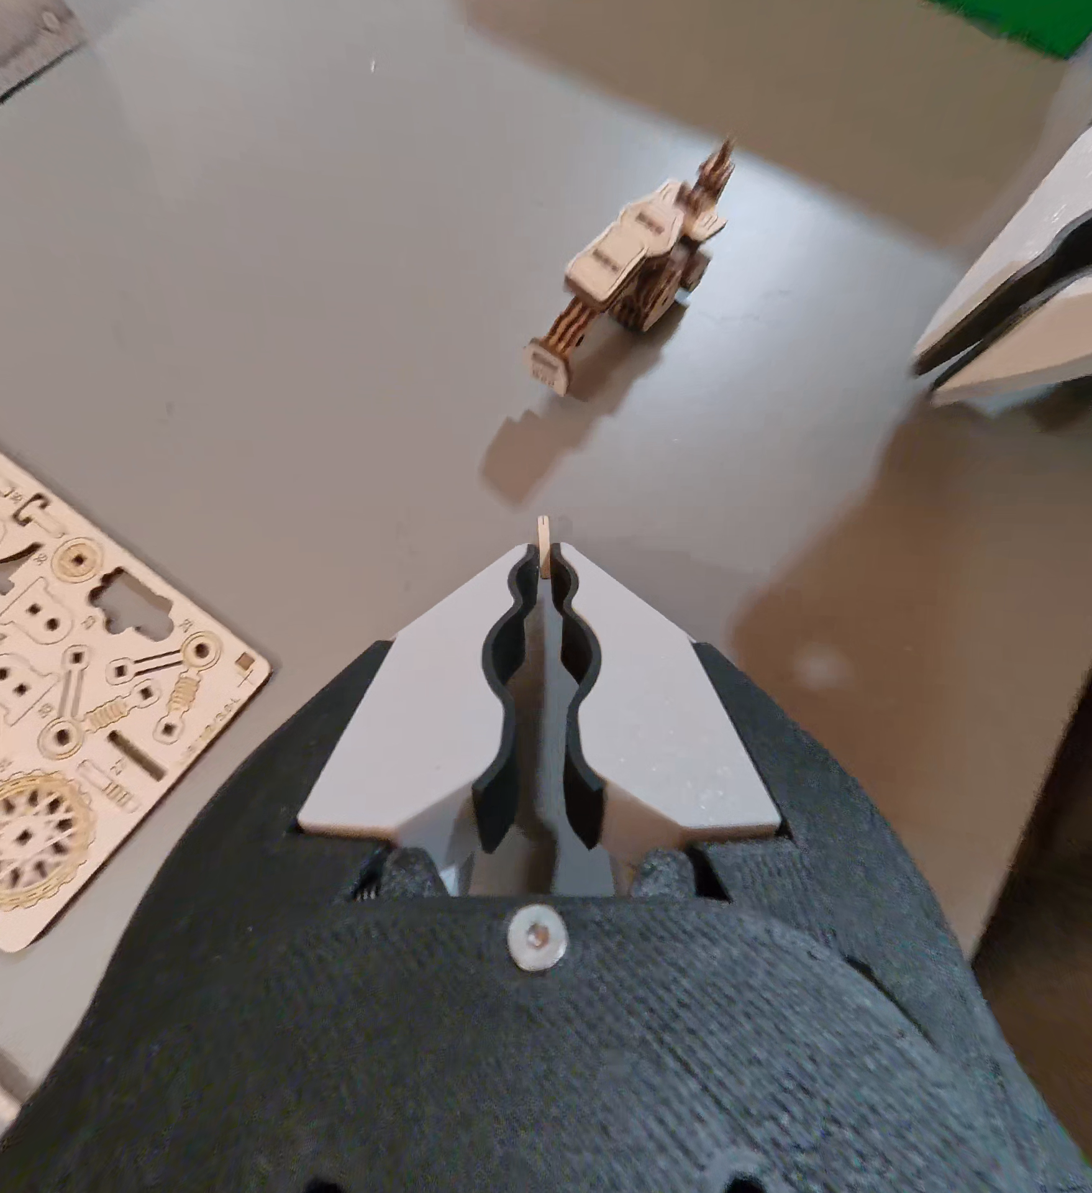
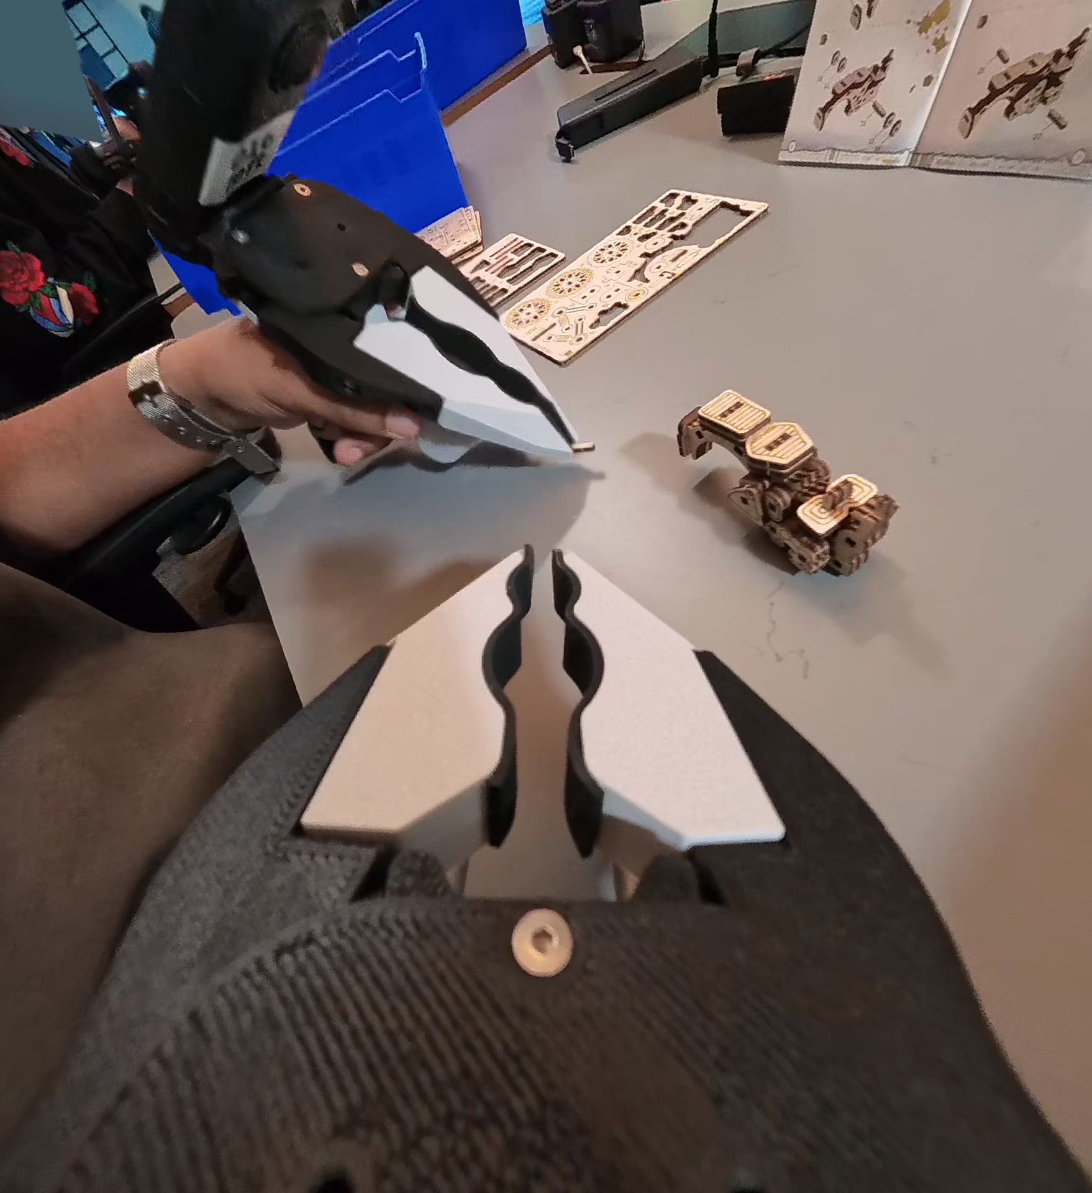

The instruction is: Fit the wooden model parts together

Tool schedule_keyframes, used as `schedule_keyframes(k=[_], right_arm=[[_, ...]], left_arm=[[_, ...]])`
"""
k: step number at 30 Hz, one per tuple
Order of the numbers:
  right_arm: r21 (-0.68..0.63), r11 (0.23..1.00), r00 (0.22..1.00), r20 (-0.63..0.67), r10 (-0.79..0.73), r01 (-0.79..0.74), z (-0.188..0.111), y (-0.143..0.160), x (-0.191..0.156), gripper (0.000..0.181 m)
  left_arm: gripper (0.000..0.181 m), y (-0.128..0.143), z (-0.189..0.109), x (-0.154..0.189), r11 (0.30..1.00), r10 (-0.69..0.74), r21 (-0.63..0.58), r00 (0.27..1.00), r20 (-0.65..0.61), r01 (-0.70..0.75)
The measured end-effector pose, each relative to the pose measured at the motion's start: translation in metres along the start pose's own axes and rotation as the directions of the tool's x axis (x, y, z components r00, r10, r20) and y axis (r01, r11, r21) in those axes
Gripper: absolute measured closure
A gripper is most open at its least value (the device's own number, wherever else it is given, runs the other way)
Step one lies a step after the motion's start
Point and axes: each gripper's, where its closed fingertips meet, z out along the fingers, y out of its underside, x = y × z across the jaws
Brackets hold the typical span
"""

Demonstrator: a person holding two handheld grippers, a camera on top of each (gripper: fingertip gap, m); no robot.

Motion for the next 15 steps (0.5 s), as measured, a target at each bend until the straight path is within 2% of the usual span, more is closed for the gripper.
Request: schedule_keyframes(k=[3,5,7,11,15], right_arm=[[0.012,0.999,0.999,-0.026,-0.046,0.046,-0.001,-0.003,0.001,0.178],[0.031,0.995,0.994,-0.048,-0.096,0.098,-0.003,-0.008,0.0,0.179],[0.048,0.988,0.987,-0.067,-0.146,0.15,-0.005,-0.012,-0.002,0.179],[0.037,0.976,0.976,-0.043,-0.213,0.215,-0.005,-0.01,-0.01,0.178],[-0.003,0.989,0.987,0.057,-0.148,0.148,-0.001,0.0,-0.021,0.173]], left_arm=[[0.18,-0.021,-0.009,0.025,0.987,-0.113,0.094,0.977,-0.182,0.132],[0.18,-0.031,-0.016,0.042,0.975,-0.138,0.123,0.941,-0.309,0.183],[0.18,-0.031,-0.02,0.056,0.982,-0.073,0.137,0.923,-0.378,0.133],[0.179,-0.023,-0.024,0.078,0.979,0.158,0.18,0.91,-0.385,-0.094],[0.18,-0.022,-0.029,0.096,0.966,0.227,0.212,0.873,-0.431,-0.147]])
